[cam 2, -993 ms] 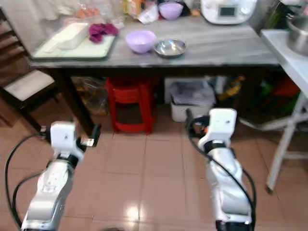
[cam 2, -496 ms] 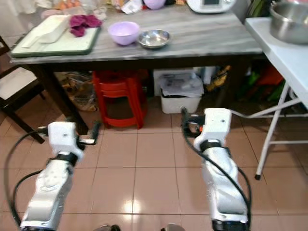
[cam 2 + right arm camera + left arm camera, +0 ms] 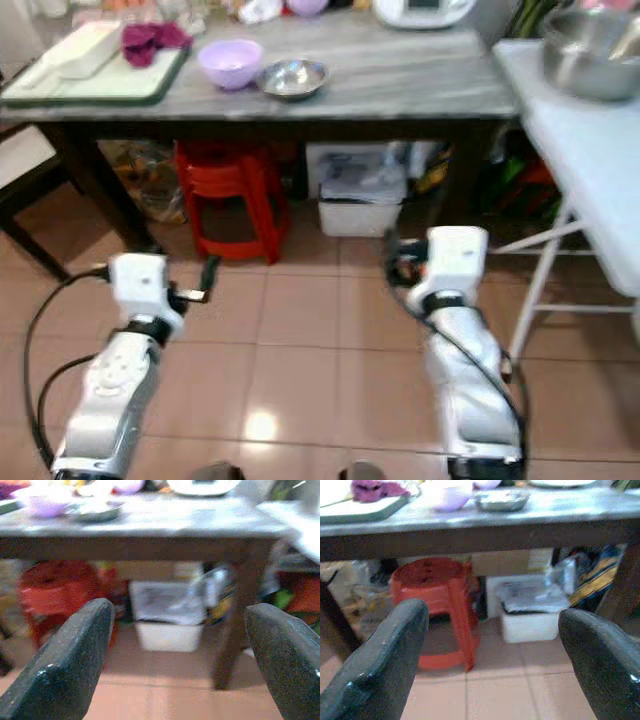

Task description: Setting the table

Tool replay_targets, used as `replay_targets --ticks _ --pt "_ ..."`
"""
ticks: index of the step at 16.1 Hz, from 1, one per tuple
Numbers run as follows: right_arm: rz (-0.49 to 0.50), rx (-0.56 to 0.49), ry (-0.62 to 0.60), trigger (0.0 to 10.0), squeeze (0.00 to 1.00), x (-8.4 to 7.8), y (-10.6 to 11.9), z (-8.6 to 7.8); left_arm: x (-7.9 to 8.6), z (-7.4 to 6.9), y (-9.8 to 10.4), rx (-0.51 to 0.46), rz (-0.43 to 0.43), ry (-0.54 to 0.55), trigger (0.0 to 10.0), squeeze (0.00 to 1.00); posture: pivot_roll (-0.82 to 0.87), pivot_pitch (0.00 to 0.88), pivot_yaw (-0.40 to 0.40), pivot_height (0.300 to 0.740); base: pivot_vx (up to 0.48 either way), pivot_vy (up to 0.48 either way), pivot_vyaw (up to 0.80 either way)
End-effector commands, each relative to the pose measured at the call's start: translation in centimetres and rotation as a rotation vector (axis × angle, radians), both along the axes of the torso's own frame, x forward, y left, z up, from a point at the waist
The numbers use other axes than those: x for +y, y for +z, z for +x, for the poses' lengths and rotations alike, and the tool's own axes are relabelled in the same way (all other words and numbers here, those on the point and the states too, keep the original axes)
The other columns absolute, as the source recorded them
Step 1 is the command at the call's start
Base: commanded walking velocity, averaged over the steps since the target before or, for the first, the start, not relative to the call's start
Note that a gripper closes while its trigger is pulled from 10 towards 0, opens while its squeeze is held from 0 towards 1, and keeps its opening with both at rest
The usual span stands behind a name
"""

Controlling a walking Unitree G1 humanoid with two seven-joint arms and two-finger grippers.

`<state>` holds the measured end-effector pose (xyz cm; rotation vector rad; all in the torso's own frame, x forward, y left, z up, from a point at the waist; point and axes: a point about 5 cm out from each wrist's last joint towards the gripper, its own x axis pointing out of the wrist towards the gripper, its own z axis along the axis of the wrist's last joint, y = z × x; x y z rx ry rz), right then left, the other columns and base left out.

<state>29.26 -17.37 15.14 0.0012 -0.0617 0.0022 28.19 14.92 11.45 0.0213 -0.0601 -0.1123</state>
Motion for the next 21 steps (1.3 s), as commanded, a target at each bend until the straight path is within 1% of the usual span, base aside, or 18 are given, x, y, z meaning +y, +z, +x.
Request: replay_targets --ticks 1,7,21 --pt "0.010 -0.003 0.023 10.0 0.00 0.83 0.05 -0.04 1.04 -0.12 -0.14 0.009 0.009 0.029 10.0 0.00 -0.17 0.150 0.028 0.740 0.000 -0.480 0.00" --pt "0.005 -0.002 0.015 10.0 0.00 0.68 0.04 0.01 0.83 -0.03 -0.14 0.009 0.008 0.019 10.0 0.00 -0.17 0.150 0.028 0.740 0.000 -0.480 0.00" --pt "-0.002 -0.004 0.010 10.0 0.00 0.74 -0.02 0.43 0.98 0.11 -0.12 0.007 0.018 0.020 10.0 0.00 -0.16 0.142 0.028 0.740 0.000 -0.480 0.00"
